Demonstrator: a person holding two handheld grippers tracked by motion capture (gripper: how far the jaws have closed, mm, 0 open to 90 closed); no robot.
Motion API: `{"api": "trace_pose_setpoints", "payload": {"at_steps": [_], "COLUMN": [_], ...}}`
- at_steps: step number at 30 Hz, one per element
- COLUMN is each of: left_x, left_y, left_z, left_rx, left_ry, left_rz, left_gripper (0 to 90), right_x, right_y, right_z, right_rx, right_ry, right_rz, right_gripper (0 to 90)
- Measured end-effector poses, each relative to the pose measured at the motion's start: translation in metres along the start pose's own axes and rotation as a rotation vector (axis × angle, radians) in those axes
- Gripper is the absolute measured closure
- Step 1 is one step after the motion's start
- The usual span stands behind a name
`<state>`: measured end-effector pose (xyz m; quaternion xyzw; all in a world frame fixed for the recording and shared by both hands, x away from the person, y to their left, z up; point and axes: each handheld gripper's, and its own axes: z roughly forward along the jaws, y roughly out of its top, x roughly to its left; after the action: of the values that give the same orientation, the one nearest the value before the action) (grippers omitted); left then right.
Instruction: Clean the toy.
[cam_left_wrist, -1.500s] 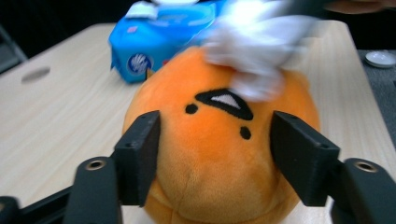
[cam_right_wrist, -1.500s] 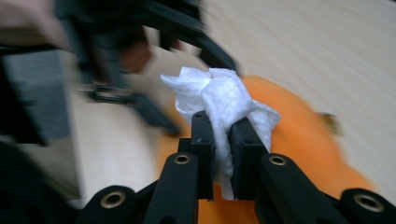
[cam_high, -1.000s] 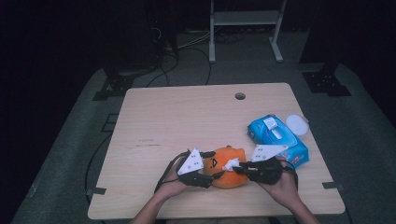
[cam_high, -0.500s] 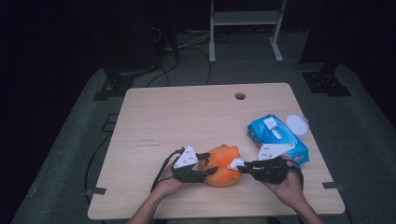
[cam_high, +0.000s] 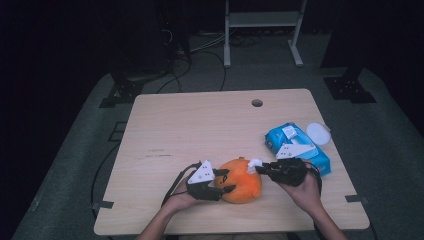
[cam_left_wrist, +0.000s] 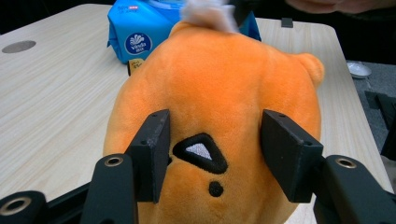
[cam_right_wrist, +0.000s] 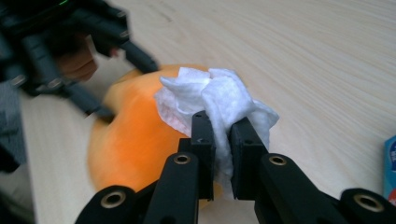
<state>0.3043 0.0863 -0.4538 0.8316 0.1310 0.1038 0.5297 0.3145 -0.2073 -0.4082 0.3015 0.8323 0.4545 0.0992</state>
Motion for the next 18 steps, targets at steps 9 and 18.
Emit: {"api": "trace_pose_setpoints", "payload": {"at_steps": [9, 18], "left_x": [0.002, 0.001], "left_y": [-0.001, -0.002], "left_z": [0.000, 0.000], "left_rx": [-0.013, -0.021], "left_ry": [0.043, 0.011], "left_rz": [-0.044, -0.038], "left_gripper": [43.4, 42.9], "right_x": [0.012, 0.017], "right_y": [-0.009, -0.008], "right_z": [-0.010, -0.010], "right_rx": [0.044, 0.037], "right_ry": [0.082, 0.094], "right_rz": [-0.047, -0.064], "right_gripper": [81.0, 81.1]}}
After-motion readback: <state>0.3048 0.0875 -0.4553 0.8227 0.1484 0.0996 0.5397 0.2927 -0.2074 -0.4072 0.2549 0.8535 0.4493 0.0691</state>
